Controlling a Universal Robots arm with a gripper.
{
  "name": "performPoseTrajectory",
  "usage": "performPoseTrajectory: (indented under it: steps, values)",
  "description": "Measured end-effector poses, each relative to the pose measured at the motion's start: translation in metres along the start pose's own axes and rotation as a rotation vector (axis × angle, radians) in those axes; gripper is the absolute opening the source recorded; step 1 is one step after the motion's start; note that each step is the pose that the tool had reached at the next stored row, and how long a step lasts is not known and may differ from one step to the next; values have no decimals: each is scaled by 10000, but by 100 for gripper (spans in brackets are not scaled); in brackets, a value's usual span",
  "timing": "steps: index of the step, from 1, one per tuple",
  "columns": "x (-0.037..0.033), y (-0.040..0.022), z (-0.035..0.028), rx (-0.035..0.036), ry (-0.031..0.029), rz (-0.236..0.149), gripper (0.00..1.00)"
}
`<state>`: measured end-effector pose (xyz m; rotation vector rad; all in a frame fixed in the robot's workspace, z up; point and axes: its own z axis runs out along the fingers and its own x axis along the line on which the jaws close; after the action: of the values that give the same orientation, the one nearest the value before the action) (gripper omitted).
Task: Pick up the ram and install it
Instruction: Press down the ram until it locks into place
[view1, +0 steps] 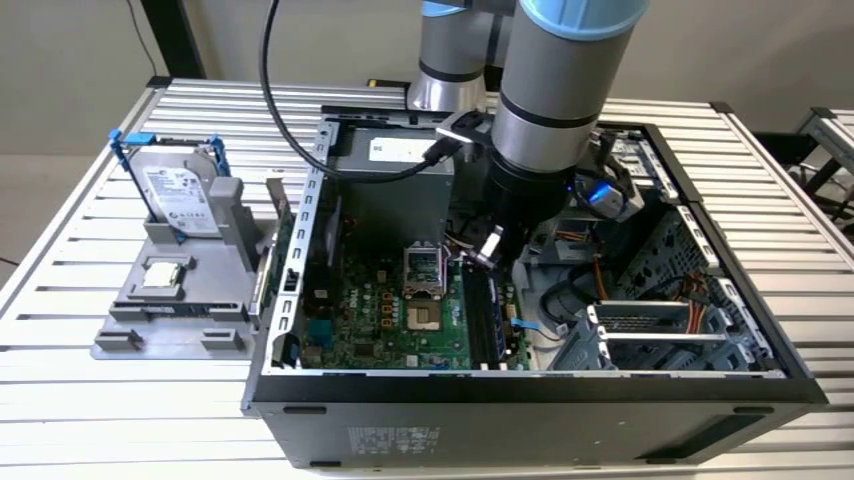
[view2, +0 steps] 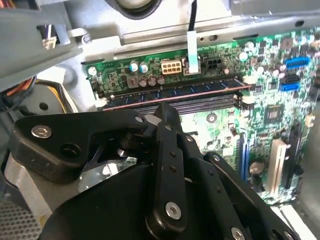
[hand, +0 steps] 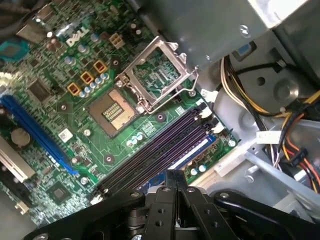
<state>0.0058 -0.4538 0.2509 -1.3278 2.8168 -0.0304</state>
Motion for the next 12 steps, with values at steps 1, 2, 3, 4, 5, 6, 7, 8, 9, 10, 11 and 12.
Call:
performPoseTrajectory:
  steps: [1, 2, 3, 4, 5, 6, 7, 8, 9, 10, 11, 12]
  values:
    - [0, 0, 0, -3, -5, -175, 0]
    - [0, 0, 1, -5, -10, -353, 0]
    - [0, 0, 2, -9, -16, -540, 0]
    - [0, 0, 3, -12, -21, -718, 0]
    - [1, 0, 3, -16, -24, -899, 0]
    - [0, 0, 3, -21, -27, -1061, 0]
    - [0, 0, 3, -30, -31, -1201, 0]
    - [1, 0, 3, -46, -39, -1317, 0]
    - [1, 0, 4, -68, -56, -1426, 0]
    - [1, 0, 4, -91, -75, -1533, 0]
    - [0, 1, 5, -102, -84, -1676, 0]
    - [0, 1, 6, -105, -89, -1855, 0]
